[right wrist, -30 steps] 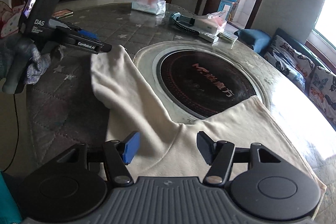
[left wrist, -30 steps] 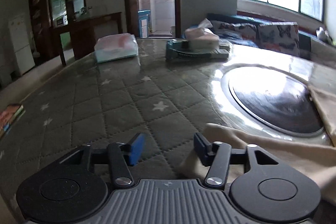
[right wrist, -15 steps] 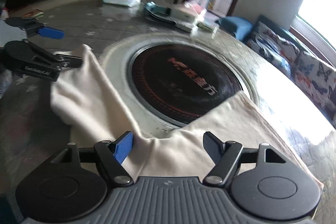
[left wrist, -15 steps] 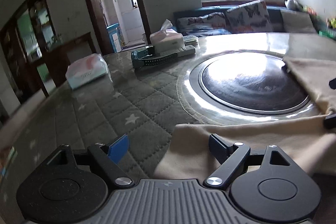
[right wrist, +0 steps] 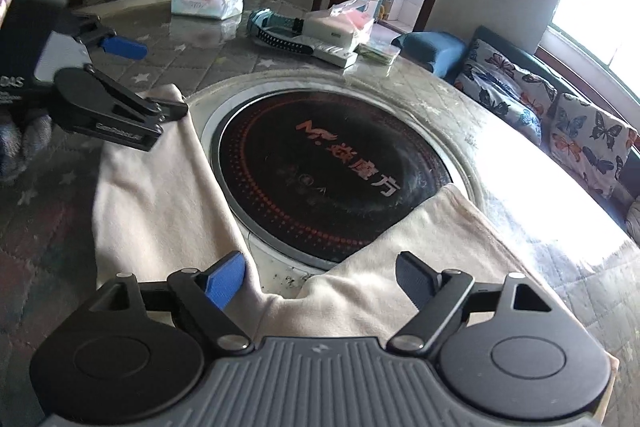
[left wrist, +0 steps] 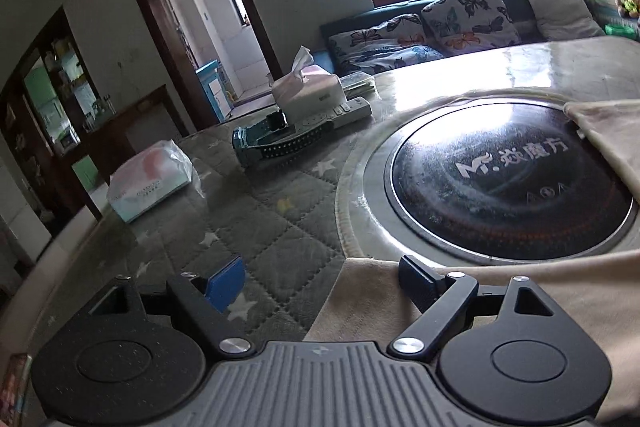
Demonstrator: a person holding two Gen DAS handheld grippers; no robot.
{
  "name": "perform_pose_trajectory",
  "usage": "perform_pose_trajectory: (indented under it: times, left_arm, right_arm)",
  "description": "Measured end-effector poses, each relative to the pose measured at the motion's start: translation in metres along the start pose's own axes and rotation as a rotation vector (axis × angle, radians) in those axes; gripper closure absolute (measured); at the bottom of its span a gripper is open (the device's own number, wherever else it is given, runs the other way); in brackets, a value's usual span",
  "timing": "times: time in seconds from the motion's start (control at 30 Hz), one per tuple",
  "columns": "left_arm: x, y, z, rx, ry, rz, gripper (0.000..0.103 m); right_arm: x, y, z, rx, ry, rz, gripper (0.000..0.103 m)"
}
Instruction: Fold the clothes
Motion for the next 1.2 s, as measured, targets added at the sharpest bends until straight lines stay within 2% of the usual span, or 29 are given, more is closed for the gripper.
perform_pose_trajectory:
  times: [0.17,0.27,0.5,0.57,0.8,0.87,0.9,0.97,1.03,1.2]
  left_arm:
    - [0.013,0.0,0.011,0.005,-0.028,0.074,0.012]
    - [0.018,0.0,0.024,-0.002,-0.033,0.123,0.007]
    - [0.027,0.008,0.051,0.0,-0.056,0.203,0.007]
    - [0.03,0.011,0.055,0.011,-0.069,0.233,0.007]
    - [0.045,0.02,0.066,0.046,-0.083,0.388,0.01]
    - [0.046,0.022,0.068,0.05,-0.08,0.409,0.011]
    - [0.046,0.022,0.068,0.052,-0.079,0.417,0.011]
    - [0.045,0.023,0.07,0.051,-0.076,0.427,0.011]
    - [0.045,0.024,0.071,0.048,-0.077,0.433,0.011]
    - [0.043,0.024,0.071,0.047,-0.075,0.442,0.011]
  right_arm:
    - [0.014,0.0,0.017,-0.016,-0.045,0.034,0.019]
    - [0.03,0.002,0.021,-0.021,-0.076,0.07,0.019]
    - [0.064,0.001,0.02,-0.062,-0.098,0.154,0.019]
    - [0.071,0.001,0.018,-0.063,-0.102,0.159,0.019]
    - [0.083,-0.009,0.023,-0.084,-0.204,0.112,0.022]
    - [0.08,-0.011,0.021,-0.066,-0.216,0.064,0.026]
    - [0.078,-0.011,0.019,-0.05,-0.227,0.026,0.036]
    - [0.078,-0.01,0.017,-0.023,-0.259,-0.034,0.045]
    - [0.084,-0.007,0.018,-0.016,-0.283,-0.039,0.049]
    - [0.098,-0.008,0.025,-0.052,-0.312,0.003,0.049]
Point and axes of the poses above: each gripper's, at about its wrist camera, not at the fingertips, and z roughly against the way its jaws point, x to its left, y to its underside, the point moved 4 cm from there along -z, roughly the way its jaws point, and after that the axes turned 15 degrees about -x, right-handed, at the moved point
